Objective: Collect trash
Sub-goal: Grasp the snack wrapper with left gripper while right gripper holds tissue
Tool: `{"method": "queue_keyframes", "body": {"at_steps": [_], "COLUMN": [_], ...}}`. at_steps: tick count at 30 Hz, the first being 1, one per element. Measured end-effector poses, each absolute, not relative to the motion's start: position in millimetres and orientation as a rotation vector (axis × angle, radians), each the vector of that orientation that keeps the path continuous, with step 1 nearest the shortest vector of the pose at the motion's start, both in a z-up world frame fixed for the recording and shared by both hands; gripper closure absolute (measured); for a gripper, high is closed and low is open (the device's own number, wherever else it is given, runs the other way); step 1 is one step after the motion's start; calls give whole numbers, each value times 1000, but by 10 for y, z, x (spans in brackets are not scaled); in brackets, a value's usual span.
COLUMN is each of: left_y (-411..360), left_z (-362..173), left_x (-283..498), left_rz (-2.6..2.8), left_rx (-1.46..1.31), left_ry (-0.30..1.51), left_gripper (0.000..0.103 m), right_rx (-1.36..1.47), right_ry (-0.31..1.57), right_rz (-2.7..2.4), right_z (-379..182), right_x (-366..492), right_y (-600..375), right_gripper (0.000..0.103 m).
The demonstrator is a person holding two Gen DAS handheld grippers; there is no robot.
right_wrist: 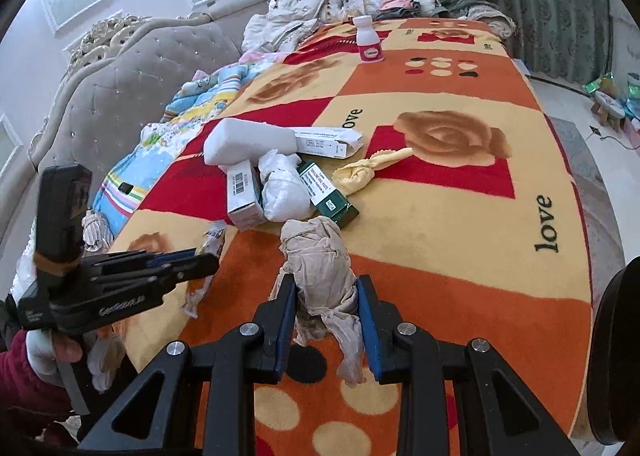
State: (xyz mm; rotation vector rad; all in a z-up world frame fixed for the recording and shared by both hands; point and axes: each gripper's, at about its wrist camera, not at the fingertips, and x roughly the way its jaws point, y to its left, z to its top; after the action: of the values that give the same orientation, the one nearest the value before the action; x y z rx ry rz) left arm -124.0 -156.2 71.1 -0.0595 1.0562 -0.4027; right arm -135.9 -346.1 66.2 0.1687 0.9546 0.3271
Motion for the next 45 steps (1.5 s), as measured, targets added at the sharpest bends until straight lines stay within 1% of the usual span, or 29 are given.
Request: {"method": "queue_keyframes", "body": {"at_steps": [7, 20, 45], "left_y": [-1793, -2040, -2609], "left_z": [870, 975, 1014], "left_x": [-1292, -1252, -1290], "left_rz": [-442, -468, -556], "left_rx": [-21, 14, 57], "left_ry": [1022, 999, 999], "left_gripper": [90, 90, 90], "right_rx": [177, 186, 239], "right_ry": [948, 935, 919], "right_rz": [313, 278, 187], "right_z": [707, 760, 777], "right_x": [-1398, -1466, -1662], "right_y": [-3519, -3698, -4215], "right_gripper": [74, 74, 74]}}
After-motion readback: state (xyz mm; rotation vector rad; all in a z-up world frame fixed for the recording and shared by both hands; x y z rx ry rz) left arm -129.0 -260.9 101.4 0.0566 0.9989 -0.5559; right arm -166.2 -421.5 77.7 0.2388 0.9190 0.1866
